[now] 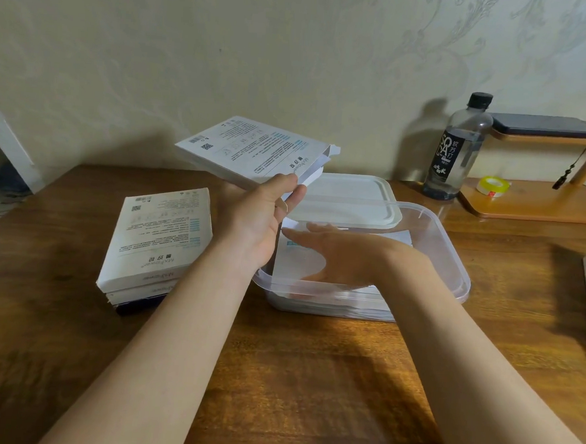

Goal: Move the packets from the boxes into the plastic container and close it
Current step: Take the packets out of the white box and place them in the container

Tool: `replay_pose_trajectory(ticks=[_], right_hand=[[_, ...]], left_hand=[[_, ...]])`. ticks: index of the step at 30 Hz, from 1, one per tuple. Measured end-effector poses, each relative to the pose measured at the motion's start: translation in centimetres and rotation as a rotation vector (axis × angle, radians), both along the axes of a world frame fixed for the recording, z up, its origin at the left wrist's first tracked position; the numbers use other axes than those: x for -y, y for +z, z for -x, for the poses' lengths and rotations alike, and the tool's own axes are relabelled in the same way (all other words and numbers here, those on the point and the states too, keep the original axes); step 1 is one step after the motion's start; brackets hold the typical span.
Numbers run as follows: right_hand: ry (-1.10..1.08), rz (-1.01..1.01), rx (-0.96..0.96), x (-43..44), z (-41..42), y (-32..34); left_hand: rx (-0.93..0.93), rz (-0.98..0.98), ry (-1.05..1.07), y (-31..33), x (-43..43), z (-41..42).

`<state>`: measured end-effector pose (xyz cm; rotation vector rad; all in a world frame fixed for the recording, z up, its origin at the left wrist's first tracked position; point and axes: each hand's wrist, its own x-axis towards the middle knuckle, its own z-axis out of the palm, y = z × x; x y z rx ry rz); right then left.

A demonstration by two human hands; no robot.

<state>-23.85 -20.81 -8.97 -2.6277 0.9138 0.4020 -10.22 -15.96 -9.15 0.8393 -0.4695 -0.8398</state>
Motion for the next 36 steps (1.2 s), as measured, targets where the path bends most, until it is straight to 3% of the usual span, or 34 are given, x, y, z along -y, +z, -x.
replay_pose_trajectory(ticks=[8,20,30,36], right_hand=[[0.016,-0.012,-0.132,0.1,-0.5,-0.3],[-0.043,0.034,-0.006,0.9,1.2,0.7],[-0.031,0.087,-0.153,1.0,1.9,0.8],[-0.033,0.063,-0.149,0.8,1.9,1.0]], left_hand=[[-0.001,0.001,-0.007,0.0,-0.1,0.1],[0.011,-0.001,-0.006,-0.2,0.0,-0.1],[0.008,-0.003,-0.006,-0.1,0.0,-0.1],[0.008,-0.006,-0.004,-0.2,0.0,-0.2]])
